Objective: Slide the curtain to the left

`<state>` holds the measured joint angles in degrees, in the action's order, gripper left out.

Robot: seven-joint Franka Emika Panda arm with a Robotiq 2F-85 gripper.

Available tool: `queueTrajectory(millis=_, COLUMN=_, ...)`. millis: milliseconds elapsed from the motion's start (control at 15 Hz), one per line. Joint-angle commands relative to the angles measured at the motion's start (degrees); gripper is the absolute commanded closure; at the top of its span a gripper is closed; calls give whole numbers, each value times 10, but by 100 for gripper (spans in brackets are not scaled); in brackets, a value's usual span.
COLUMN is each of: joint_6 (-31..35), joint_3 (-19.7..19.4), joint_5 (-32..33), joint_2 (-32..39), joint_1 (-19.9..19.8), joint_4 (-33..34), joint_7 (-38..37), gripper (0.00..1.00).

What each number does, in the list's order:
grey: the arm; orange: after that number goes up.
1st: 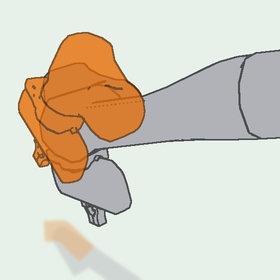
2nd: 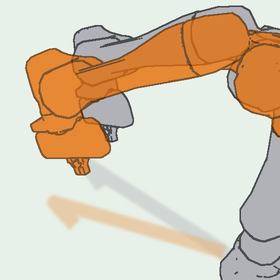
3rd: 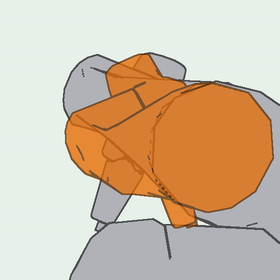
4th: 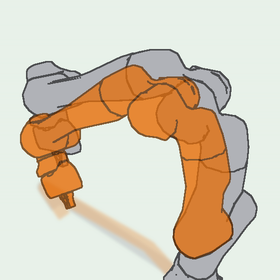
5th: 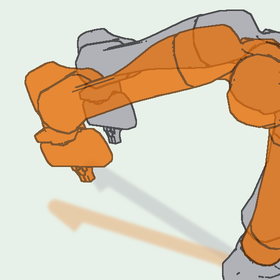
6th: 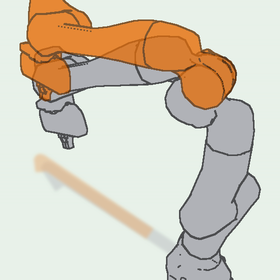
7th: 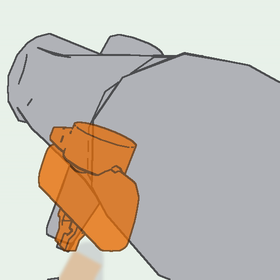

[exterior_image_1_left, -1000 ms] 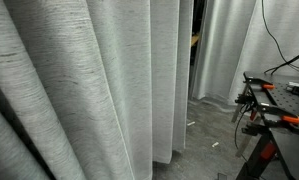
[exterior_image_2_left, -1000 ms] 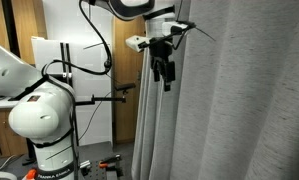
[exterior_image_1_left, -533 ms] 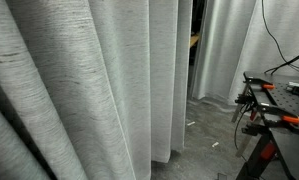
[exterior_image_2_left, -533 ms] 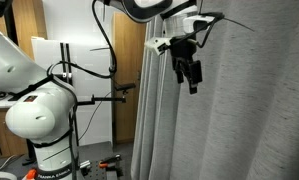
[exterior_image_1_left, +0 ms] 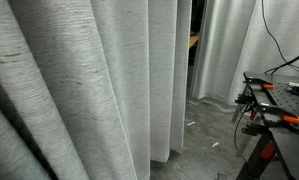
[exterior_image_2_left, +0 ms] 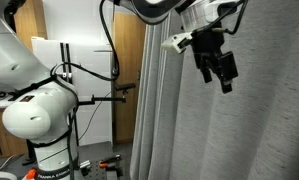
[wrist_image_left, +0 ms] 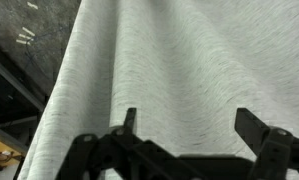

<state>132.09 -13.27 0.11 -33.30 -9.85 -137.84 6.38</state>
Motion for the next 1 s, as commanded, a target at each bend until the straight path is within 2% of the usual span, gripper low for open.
queueTrajectory(millis=0, joint_6=69, joint_3=-4, joint_5=10, joint_2=33, joint_1=-11, joint_4=21, joint_7=7, gripper=0)
queueTrajectory(millis=333, joint_6=173, joint_3=-13, joint_5=-2, joint_2=32, joint_1=11, joint_4=-11, joint_7=57, gripper=0)
queueTrajectory(millis=933, joint_6=307, joint_3=-25, joint_5=-3, joint_2=50, joint_1=1, joint_4=-8, joint_7=44, gripper=0)
